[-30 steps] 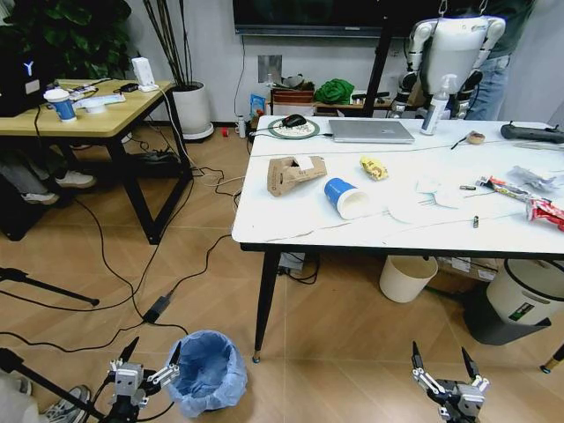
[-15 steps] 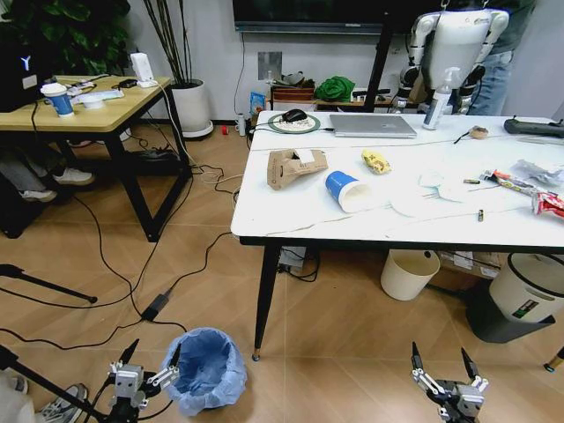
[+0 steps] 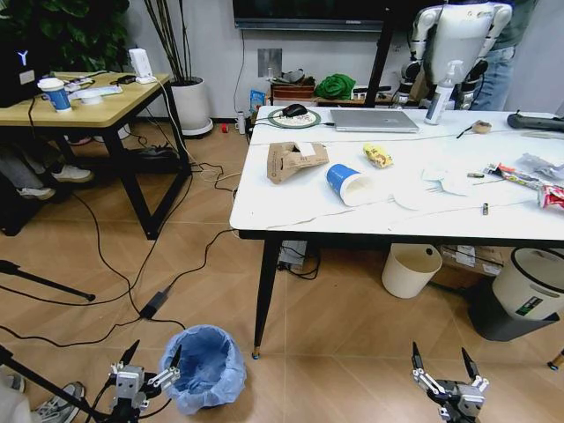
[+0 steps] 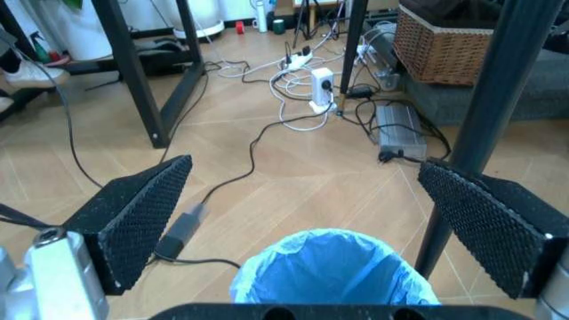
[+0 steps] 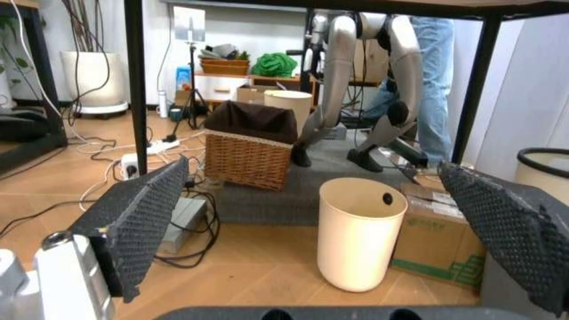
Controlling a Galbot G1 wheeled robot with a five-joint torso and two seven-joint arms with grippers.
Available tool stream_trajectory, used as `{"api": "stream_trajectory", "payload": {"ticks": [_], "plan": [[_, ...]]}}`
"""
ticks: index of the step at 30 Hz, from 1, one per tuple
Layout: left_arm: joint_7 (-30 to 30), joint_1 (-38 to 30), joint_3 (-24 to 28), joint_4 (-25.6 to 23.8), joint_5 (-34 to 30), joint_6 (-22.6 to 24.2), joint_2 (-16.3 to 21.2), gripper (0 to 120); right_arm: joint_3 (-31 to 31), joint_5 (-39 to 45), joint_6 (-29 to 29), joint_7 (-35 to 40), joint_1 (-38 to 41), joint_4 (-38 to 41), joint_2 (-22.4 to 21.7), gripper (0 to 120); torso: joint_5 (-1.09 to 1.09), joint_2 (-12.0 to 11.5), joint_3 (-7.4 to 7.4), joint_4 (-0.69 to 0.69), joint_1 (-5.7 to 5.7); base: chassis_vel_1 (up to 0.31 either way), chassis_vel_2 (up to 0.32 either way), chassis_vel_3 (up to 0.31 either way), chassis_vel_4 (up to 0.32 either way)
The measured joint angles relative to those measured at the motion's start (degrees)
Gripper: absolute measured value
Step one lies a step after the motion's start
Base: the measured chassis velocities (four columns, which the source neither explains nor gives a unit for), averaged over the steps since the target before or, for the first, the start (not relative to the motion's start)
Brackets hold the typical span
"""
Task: Pick up the trash bin and place the trash from the table into it.
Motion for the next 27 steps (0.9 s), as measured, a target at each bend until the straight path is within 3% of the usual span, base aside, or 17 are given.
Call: {"api": "stream_trajectory", "payload": {"ticks": [27], "plan": [[0.09,0.11,0.16,0.58,0.08,-0.02,0.07,100,-0.38,0.33,-0.04,-0.01,-0.16,-0.06,0.04,100,0.0,-6.34,-3.91,0.0,-2.42,0.0,0.0,0.0,0.0]]}}
